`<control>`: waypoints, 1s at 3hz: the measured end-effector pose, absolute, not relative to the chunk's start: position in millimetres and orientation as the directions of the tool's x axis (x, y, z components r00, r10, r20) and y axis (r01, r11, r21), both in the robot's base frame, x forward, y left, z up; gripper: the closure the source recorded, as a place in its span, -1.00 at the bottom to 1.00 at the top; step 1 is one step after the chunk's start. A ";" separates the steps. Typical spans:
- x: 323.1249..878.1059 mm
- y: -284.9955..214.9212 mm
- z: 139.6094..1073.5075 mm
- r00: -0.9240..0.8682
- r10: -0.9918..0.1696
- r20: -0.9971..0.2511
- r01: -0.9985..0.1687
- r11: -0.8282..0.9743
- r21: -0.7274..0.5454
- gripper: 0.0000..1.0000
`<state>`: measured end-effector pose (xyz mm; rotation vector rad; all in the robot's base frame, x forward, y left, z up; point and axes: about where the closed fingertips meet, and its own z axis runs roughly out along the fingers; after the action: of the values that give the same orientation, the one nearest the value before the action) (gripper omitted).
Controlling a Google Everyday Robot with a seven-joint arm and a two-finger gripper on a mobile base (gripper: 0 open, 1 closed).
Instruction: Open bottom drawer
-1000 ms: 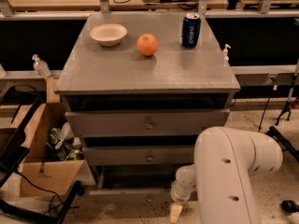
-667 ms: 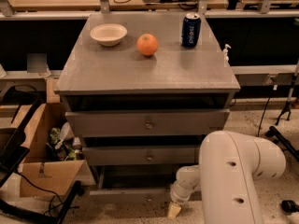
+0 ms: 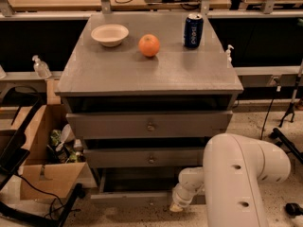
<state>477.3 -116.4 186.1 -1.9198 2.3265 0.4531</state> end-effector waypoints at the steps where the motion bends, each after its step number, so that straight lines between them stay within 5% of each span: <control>1: 477.4 -116.4 187.7 -0.205 -0.945 -0.256 -0.972 0.165 0.169 1.00; 3: 477.4 -116.4 187.7 -0.205 -0.945 -0.256 -0.972 0.165 0.169 1.00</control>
Offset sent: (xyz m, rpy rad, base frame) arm -0.0305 0.0031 -0.0031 0.0264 0.3028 0.0197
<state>477.4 -116.4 187.7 -1.9198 2.3266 0.4532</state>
